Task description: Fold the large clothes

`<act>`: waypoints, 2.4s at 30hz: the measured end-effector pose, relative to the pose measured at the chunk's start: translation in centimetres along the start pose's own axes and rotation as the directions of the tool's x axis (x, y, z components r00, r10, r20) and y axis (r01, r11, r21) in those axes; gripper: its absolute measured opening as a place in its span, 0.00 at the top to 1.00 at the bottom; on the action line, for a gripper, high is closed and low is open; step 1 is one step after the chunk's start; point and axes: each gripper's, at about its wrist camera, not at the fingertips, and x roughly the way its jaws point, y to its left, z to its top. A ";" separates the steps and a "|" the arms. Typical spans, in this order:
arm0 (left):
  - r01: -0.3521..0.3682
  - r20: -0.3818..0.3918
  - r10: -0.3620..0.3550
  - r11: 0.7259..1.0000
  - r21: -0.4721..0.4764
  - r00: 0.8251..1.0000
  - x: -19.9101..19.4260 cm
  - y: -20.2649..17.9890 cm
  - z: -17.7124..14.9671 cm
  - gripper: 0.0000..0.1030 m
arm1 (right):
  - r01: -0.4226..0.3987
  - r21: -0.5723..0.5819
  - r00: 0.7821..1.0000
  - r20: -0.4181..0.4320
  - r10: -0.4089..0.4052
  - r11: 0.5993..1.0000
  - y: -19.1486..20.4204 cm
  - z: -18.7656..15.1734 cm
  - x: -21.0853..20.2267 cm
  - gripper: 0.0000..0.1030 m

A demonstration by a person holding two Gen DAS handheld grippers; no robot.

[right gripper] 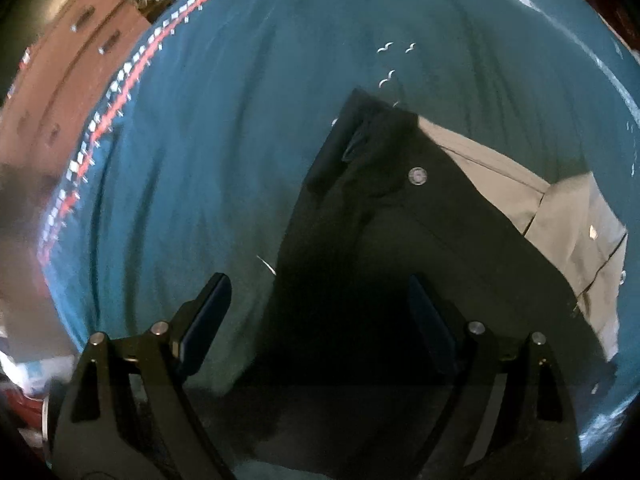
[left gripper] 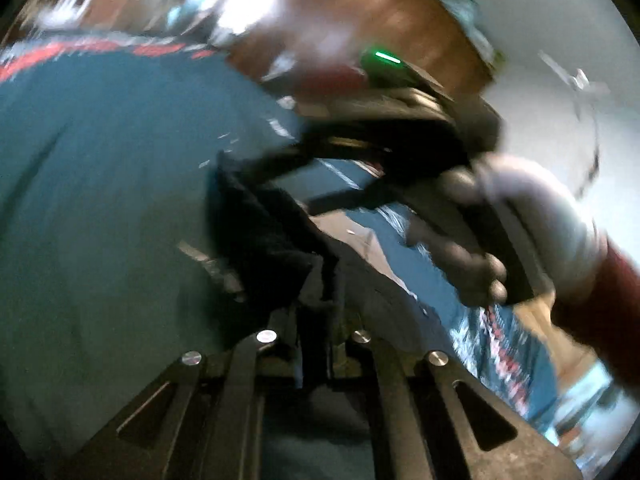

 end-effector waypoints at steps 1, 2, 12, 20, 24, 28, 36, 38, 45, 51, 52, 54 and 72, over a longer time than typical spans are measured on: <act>-0.006 -0.006 0.006 1.000 0.020 1.000 0.4 -0.5 -0.2 0.96 | 0.013 -0.009 1.000 -0.008 -0.013 1.000 0.4 0.2 0.4 0.15; -0.006 -0.010 0.007 1.000 0.025 1.000 0.8 -0.8 -0.4 0.96 | 0.031 -0.014 0.999 -0.008 -0.031 0.999 0.6 0.3 0.8 0.15; 0.064 -0.049 -0.056 0.979 0.194 0.997 2.3 -7.1 -0.3 0.97 | -0.191 0.141 0.949 0.280 0.146 0.971 -7.4 -5.5 -0.6 0.94; 0.404 -0.327 -0.304 0.863 0.302 0.895 9.0 -20.5 -6.3 0.96 | -0.485 0.380 0.756 0.635 0.159 0.788 -25.3 -23.6 -7.9 0.96; 0.484 -0.447 -0.329 0.824 0.295 0.832 13.4 -25.6 -10.0 0.97 | -0.560 0.437 0.713 0.687 0.141 0.704 -31.4 -29.1 -7.8 0.96; 0.521 -0.502 -0.332 0.799 0.301 0.799 16.1 -29.3 -11.9 0.96 | -0.609 0.454 0.694 0.703 0.159 0.651 -35.6 -32.1 -7.7 0.96; 0.516 -0.576 -0.274 0.798 0.310 0.770 19.6 -32.3 -16.3 0.96 | -0.614 0.507 0.736 0.644 0.208 0.605 -39.0 -34.4 -4.1 0.95; 0.490 -0.585 -0.242 0.814 0.312 0.774 19.6 -32.1 -17.3 0.95 | -0.625 0.497 0.737 0.629 0.246 0.602 -38.9 -34.1 -3.1 0.94; 0.466 -0.587 -0.175 0.793 0.392 0.791 12.1 -29.9 -16.2 0.79 | -0.710 0.448 0.674 0.655 0.342 0.543 -38.3 -35.7 -4.1 0.61; 0.312 -0.455 -0.081 0.831 0.460 0.887 4.2 -24.2 -12.9 0.68 | -0.709 0.433 0.672 0.653 0.349 0.556 -36.2 -39.2 -6.2 0.45; 0.284 -0.437 -0.064 0.841 0.461 0.897 3.7 -23.2 -12.7 0.67 | -0.706 0.432 0.675 0.650 0.349 0.561 -35.6 -39.6 -6.4 0.44; 0.222 -0.431 -0.001 0.858 0.463 0.902 3.9 -21.5 -12.9 0.65 | -0.685 0.433 0.692 0.638 0.337 0.586 -34.2 -40.2 -6.8 0.40; 0.004 -0.425 0.208 0.895 0.446 0.881 8.4 -13.4 -11.2 0.98 | -0.593 0.498 0.773 0.574 0.272 0.633 -34.8 -40.3 -3.0 0.97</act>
